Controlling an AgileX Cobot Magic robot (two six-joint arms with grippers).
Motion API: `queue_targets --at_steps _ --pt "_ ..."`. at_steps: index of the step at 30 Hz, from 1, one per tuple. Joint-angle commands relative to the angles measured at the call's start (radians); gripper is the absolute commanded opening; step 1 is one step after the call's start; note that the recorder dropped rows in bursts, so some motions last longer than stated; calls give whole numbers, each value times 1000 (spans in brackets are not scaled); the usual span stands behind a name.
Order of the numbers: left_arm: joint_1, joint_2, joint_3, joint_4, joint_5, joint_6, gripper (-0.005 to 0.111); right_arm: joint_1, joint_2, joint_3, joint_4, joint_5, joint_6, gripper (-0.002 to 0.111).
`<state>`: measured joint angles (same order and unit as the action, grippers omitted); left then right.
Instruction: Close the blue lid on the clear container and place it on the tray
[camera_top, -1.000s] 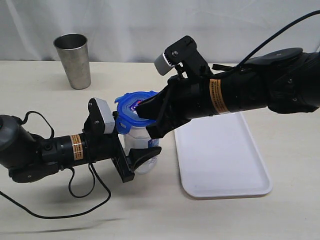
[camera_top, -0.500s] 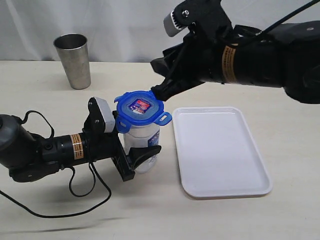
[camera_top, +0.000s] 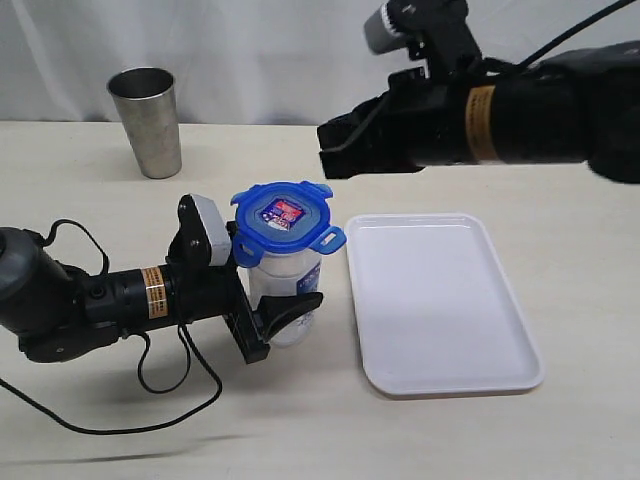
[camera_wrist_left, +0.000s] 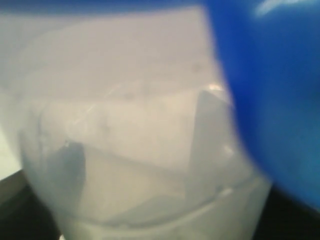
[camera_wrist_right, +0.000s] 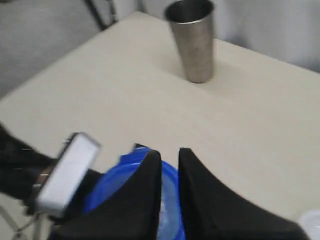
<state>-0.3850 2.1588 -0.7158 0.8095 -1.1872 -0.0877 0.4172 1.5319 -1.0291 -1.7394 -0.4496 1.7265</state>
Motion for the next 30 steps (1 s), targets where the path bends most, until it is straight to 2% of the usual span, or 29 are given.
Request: queue_targets --at_steps 1,4,6,7,10,11,12,13,14,15,16,19,20,21,22,25,28,30 --pt "1 -1 3 15 32 7 0 -136 6 -95 -5 -382 74 26" --pt "1 -1 3 15 32 7 0 -136 6 -164 -5 -492 -15 29" --pt "1 -1 3 15 32 7 0 -86 6 -181 -5 -429 -72 29" --pt "1 -1 3 15 32 7 0 -60 4 -181 -5 -331 -110 29" --pt "1 -1 3 15 33 7 0 60 -5 -149 -5 113 -244 29" --pt "1 -1 3 15 36 7 0 124 -5 -130 -5 360 -265 29" --pt "1 -1 3 15 36 7 0 224 5 -105 -5 742 -296 29" --pt "1 -1 3 8 36 9 0 302 29 -109 73 1035 -449 29" --pt "1 -1 3 3 36 9 0 329 38 -124 167 1118 -550 29" --pt "1 -1 3 -4 37 9 0 341 46 -175 495 1184 -818 29" --pt "1 -1 3 -7 37 15 0 333 46 -227 765 1177 -1041 29" --pt "1 -1 3 -7 37 16 0 303 46 -309 1337 1181 -1576 31" --pt "1 -1 3 -7 42 16 0 295 46 -330 1660 1181 -1831 39" --pt "1 -1 3 -7 44 16 0 298 48 -330 1865 1186 -2012 47" --pt "1 -1 3 -7 44 16 0 306 53 -328 1917 1192 -2051 48" --pt "1 -1 3 -7 44 16 0 399 90 -306 1734 1246 -1899 42" --pt "1 -1 3 -5 44 16 0 518 107 -280 1514 1195 -1697 42" --pt "1 -1 3 -4 44 16 0 576 137 -280 1250 1204 -1485 42"
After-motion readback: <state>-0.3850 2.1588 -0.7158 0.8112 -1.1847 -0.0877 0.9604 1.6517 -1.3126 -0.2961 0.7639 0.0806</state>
